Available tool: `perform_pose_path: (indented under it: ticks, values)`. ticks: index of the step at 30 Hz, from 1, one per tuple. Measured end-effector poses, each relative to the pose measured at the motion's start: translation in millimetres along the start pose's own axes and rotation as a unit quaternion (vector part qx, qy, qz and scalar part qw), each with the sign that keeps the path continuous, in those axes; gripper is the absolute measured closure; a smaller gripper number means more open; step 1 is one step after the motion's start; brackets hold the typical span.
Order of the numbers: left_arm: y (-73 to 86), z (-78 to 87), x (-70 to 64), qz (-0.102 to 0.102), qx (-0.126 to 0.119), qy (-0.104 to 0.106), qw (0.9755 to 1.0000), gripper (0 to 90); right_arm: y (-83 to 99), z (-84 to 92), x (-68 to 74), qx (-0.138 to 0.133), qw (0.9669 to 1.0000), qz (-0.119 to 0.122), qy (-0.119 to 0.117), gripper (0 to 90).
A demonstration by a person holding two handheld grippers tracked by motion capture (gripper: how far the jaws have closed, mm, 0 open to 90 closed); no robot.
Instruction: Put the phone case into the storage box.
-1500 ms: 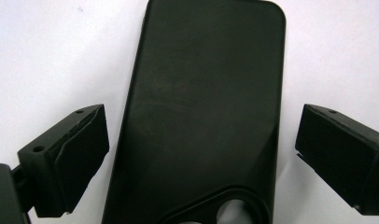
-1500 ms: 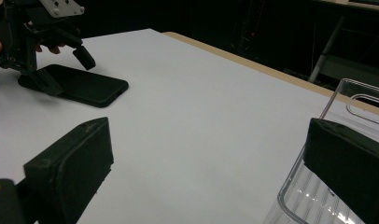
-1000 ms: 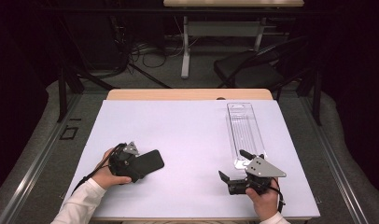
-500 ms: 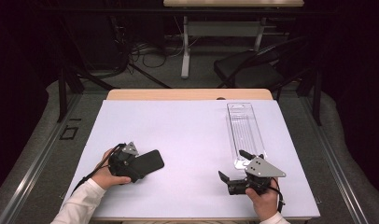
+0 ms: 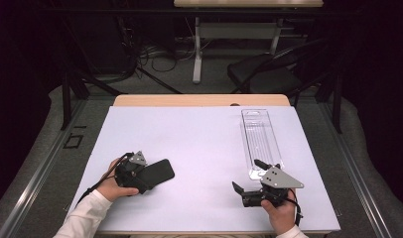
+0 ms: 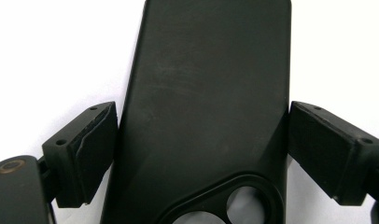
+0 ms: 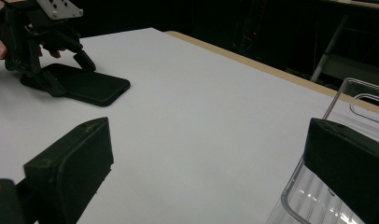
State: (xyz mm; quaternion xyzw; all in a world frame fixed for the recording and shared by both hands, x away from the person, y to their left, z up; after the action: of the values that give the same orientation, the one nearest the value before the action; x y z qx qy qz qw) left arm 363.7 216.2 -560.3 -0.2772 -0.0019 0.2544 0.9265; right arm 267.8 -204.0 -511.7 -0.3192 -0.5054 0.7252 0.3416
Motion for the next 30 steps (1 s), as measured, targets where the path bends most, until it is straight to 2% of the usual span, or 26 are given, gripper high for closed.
perform_pose_path:
  ticks: [30]
  values:
    - [0.4,1.2,0.1,-0.012,0.000,0.005,0.9999,13.5,0.3,-0.1,-0.2,0.000,1.0000,0.000,-0.001,1.2]
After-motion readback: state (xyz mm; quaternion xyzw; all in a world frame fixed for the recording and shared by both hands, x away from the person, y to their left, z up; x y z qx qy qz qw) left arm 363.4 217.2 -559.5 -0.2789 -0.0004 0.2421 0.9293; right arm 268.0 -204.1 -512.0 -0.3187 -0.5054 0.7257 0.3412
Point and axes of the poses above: each handheld gripper's, and its own axes: z roughly backward along the jaws, y roughly out of its underside, x roughly to its left, the point moved 1 cm from there along -z, roughly forward along the jaws, and after that the axes turned 7 degrees about y, right-handed, at the moved point
